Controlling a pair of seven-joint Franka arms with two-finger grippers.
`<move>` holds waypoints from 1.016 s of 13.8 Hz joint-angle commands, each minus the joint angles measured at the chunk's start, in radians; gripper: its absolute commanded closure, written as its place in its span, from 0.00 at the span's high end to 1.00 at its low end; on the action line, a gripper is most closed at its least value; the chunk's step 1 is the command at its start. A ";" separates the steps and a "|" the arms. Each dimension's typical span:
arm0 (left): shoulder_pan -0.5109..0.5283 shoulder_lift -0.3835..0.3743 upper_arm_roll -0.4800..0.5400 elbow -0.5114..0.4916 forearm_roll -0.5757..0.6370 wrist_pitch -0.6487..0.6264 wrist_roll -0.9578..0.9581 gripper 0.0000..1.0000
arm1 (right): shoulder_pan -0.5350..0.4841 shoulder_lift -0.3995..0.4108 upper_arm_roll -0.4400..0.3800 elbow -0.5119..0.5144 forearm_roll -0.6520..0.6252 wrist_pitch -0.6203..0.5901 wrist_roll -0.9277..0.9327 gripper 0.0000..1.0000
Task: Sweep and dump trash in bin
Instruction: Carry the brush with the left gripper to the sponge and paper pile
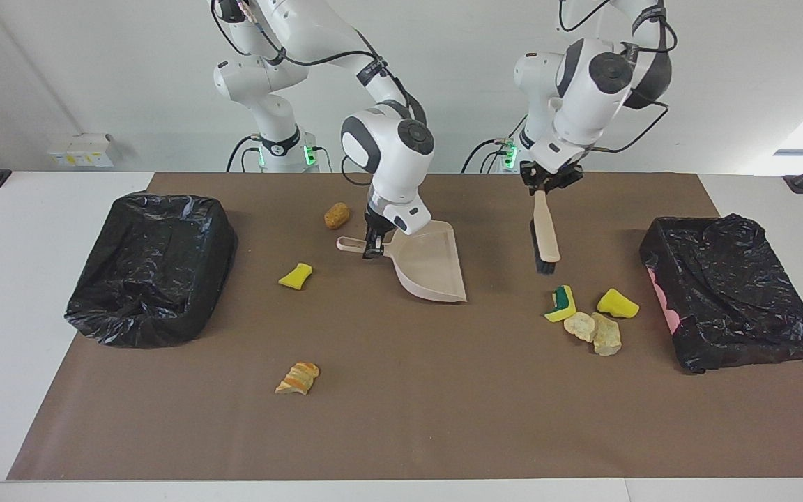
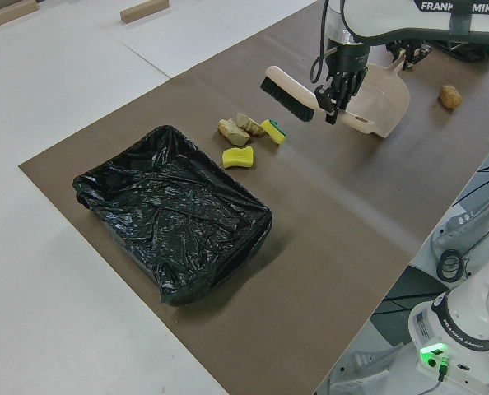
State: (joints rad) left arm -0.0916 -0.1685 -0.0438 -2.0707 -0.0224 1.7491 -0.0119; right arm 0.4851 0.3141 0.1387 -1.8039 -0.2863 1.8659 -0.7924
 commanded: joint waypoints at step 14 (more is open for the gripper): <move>0.162 0.353 -0.014 0.136 0.237 0.170 0.121 0.00 | -0.005 0.014 0.012 -0.002 0.021 -0.011 0.027 0.00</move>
State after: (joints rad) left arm 0.0576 0.1827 -0.0476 -1.9113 0.1975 1.8730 0.1164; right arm 0.4883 0.3256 0.1387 -1.8056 -0.2809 1.8569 -0.7880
